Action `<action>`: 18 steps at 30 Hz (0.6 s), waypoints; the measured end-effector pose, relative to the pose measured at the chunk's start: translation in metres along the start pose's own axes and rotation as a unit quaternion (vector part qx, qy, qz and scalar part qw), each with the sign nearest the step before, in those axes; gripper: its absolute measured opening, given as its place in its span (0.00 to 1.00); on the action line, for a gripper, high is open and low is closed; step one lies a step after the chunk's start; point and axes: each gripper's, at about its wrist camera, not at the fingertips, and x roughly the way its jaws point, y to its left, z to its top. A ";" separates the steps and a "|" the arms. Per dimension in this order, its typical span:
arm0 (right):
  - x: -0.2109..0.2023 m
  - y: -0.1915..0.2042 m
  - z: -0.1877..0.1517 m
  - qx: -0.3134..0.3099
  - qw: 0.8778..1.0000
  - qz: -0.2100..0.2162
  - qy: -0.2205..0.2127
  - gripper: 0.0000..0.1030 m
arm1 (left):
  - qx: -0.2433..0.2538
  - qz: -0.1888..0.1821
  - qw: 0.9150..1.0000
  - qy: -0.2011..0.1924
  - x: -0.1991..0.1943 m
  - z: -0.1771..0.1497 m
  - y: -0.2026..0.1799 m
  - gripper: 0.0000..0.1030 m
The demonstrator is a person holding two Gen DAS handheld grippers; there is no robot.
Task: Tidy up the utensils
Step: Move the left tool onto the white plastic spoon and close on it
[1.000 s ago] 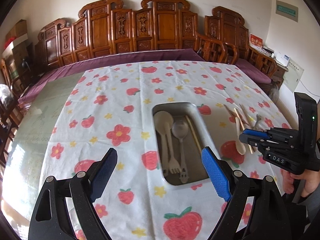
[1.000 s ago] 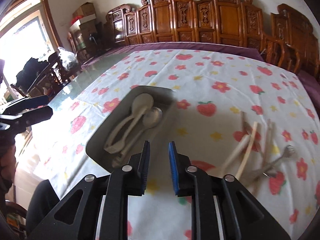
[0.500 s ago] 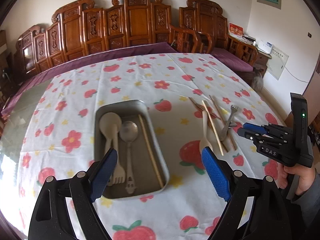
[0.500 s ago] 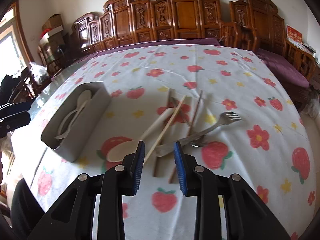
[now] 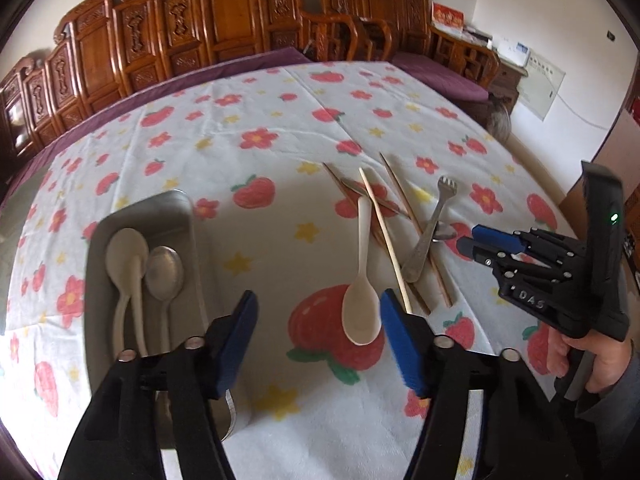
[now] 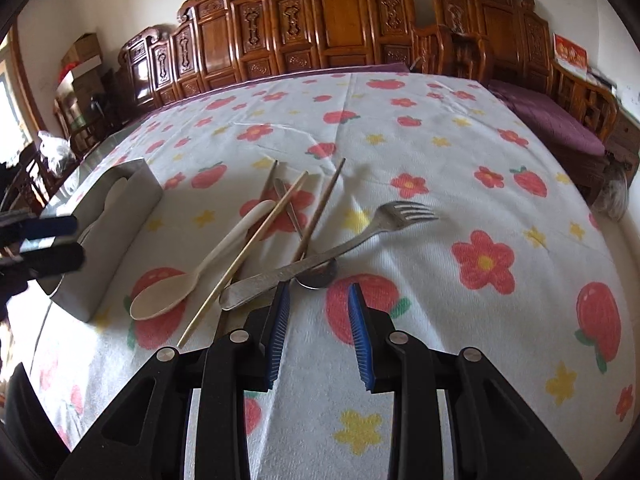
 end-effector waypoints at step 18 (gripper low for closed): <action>0.000 0.001 0.004 0.010 1.000 0.017 -0.006 0.32 | -0.016 -0.005 0.997 0.074 0.065 -0.004 -0.011 0.21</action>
